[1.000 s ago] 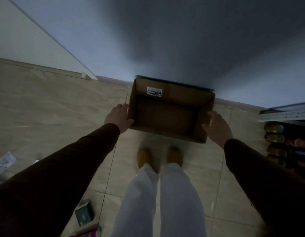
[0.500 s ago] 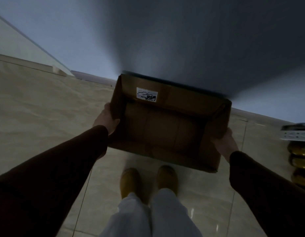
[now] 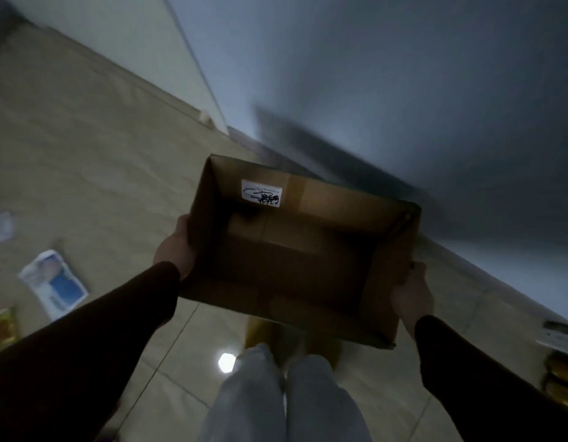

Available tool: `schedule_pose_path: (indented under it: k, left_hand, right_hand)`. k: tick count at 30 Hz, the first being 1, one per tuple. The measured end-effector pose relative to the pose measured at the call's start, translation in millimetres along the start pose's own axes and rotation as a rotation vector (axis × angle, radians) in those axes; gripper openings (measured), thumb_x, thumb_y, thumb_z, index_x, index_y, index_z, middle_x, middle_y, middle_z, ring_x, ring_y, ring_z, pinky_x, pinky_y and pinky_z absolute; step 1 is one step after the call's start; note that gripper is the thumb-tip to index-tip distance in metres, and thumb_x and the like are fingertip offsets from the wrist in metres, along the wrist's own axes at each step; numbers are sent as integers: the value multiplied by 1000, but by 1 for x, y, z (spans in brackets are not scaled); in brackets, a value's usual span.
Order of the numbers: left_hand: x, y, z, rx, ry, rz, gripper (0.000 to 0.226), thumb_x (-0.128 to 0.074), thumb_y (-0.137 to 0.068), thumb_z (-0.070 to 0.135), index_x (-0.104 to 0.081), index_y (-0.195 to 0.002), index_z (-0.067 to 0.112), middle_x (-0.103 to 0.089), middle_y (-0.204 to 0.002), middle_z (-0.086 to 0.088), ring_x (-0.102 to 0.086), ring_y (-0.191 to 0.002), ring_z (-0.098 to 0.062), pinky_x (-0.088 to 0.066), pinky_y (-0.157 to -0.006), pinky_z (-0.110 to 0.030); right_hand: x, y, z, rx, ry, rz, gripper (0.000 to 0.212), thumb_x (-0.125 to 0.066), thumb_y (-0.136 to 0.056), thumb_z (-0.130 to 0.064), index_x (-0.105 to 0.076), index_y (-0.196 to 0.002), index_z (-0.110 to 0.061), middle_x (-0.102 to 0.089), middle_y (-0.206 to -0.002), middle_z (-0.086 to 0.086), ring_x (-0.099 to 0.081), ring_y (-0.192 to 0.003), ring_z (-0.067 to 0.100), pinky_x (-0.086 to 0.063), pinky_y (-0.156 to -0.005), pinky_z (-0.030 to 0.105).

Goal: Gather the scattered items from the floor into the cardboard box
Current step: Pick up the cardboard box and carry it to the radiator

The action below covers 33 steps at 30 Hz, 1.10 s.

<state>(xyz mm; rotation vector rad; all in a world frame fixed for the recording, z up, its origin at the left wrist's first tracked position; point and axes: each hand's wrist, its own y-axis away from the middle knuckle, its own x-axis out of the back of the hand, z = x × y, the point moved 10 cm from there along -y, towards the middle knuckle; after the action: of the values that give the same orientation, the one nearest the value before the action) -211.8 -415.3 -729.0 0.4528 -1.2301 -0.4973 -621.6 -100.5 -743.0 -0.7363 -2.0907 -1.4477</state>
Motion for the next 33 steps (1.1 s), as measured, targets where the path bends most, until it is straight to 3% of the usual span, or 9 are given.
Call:
schedule_pose_path:
  k: [3,7,11,16,20,26,33]
  left_hand:
    - [63,35,-56,92,71,59,54,-49,-97,16,-25,-145,23,-66,-103,-20,-64,-90,-40,-42,-73,-44]
    - [135,74,-133,213,172,119,59,-51,-96,14,-25,-148,23,-64,-119,-28,-62,-105,-46,-45,-86,-47]
    - [187,99,-213,344,246,186,60,-52,-95,15,-28,-150,20,-60,-124,-32,-60,-108,-50,-44,-87,-48]
    - [225,109,-304,464,391,238,65,-52,-94,12,-24,-152,21,-62,-120,-32,-61,-105,-50,-47,-88,-50]
    - [258,103,-362,515,513,283,65,-51,-92,9,-24,-149,25,-63,-121,-26,-62,-104,-44,-49,-92,-54]
    - [307,75,-410,612,596,325,61,-47,-96,7,-23,-148,26,-62,-121,-21,-63,-97,-37,-54,-85,-51]
    - [343,16,-453,693,719,312,60,-48,-99,8,-22,-149,28,-63,-116,-15,-64,-87,-29,-57,-76,-46]
  right_hand:
    - [-2,37,-78,134,93,-38,46,-49,-103,-35,-37,-144,-17,-64,-115,13,-65,-95,34,-54,-85,48]
    - [-18,89,-186,260,136,-101,42,-52,-103,-19,-39,-143,-21,-62,-126,9,-61,-108,33,-49,-85,39]
    - [-56,134,-284,405,194,-146,47,-46,-102,-10,-35,-143,-31,-61,-98,3,-58,-80,20,-46,-62,32]
    - [-126,176,-394,496,274,-205,51,-41,-104,-15,-26,-147,-39,-60,-107,4,-62,-84,25,-48,-61,36]
    - [-179,202,-486,636,376,-182,52,-43,-102,-12,-29,-149,-31,-62,-97,4,-61,-78,26,-49,-63,36]
    - [-246,217,-604,764,431,-230,45,-40,-105,-15,-32,-147,-29,-59,-107,1,-57,-81,18,-45,-70,34]
    - [-314,223,-735,867,538,-295,39,-46,-103,-25,-36,-140,-25,-59,-109,4,-60,-95,31,-55,-88,53]
